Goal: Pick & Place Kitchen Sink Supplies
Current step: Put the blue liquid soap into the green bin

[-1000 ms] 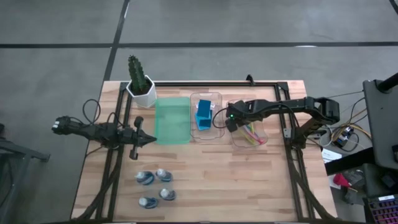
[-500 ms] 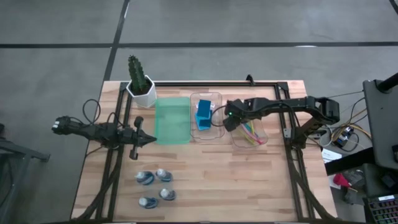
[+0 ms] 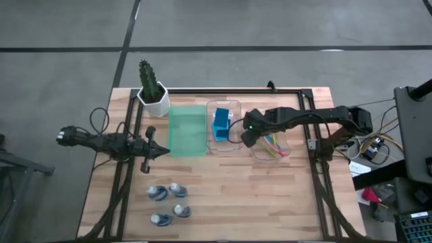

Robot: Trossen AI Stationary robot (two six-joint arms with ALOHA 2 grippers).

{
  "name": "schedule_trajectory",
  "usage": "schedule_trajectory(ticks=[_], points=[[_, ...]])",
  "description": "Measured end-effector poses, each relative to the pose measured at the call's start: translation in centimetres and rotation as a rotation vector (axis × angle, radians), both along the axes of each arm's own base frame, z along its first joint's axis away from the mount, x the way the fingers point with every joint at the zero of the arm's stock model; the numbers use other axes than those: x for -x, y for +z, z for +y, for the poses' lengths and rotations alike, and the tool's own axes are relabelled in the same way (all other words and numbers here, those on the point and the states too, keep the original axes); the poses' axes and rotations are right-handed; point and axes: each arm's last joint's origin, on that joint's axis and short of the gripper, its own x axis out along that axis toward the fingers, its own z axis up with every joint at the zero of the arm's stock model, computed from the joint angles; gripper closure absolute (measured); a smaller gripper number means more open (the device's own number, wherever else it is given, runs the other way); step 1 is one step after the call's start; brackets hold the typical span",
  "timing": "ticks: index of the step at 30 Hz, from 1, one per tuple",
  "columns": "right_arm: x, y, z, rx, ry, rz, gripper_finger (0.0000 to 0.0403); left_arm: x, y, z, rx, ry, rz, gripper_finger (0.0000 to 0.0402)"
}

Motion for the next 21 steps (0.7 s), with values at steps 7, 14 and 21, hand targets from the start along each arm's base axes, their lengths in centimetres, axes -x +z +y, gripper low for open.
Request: schedule_trajectory(ticks=[7, 14, 21], points=[[0.9, 1.0, 2.8, 0.006, 0.089, -0.073, 0.0374, 0.0, 0.0, 0.0, 0.0, 0.0, 0.0, 0.0399], [2.2, 2.2, 5.6, 0.075, 0.27, -0.273, 0.0395, 0.0, 0.0, 0.0, 0.0, 0.0, 0.0, 0.0399], [3.9, 1.6, 7.9, 0.228, 0.445, -0.499, 0.0394, 0.0, 0.0, 0.0, 0.0, 0.0, 0.0, 0.0399]])
